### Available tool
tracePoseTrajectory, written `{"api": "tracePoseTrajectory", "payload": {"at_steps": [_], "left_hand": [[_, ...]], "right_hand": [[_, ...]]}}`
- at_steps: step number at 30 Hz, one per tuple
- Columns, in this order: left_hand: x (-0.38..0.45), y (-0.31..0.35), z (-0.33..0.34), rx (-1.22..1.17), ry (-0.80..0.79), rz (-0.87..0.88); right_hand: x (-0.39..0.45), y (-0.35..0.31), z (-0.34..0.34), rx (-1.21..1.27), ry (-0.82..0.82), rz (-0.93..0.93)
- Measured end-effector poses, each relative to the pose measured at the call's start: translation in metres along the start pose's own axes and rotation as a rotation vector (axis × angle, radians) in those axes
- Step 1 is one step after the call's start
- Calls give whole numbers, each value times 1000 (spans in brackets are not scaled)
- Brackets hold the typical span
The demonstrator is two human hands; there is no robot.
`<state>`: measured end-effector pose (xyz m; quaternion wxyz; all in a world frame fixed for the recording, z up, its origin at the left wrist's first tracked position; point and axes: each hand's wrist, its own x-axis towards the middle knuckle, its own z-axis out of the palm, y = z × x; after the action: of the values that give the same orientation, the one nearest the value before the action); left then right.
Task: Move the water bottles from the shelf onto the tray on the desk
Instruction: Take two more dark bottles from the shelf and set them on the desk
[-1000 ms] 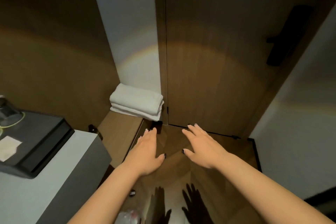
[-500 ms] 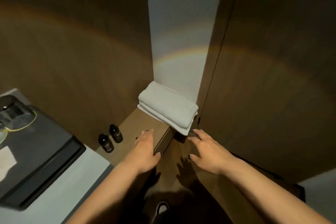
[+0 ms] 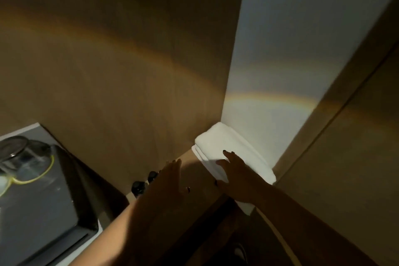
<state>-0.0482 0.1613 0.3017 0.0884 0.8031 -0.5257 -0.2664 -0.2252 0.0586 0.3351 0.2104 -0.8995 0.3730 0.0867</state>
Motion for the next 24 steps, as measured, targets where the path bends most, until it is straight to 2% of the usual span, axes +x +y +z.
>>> {"api": "tracePoseTrajectory", "payload": {"at_steps": [10, 14, 21, 24], "left_hand": [[65, -11, -7, -238, 97, -411], [91, -3, 5, -388, 156, -545], [136, -32, 44, -456, 159, -684], [158, -60, 63, -442, 172, -738]], "right_hand": [[150, 29, -43, -79, -178, -358], [190, 38, -47, -63, -309, -395], [241, 39, -4, 118, -515, -403], [260, 43, 31, 1, -536, -464]]}}
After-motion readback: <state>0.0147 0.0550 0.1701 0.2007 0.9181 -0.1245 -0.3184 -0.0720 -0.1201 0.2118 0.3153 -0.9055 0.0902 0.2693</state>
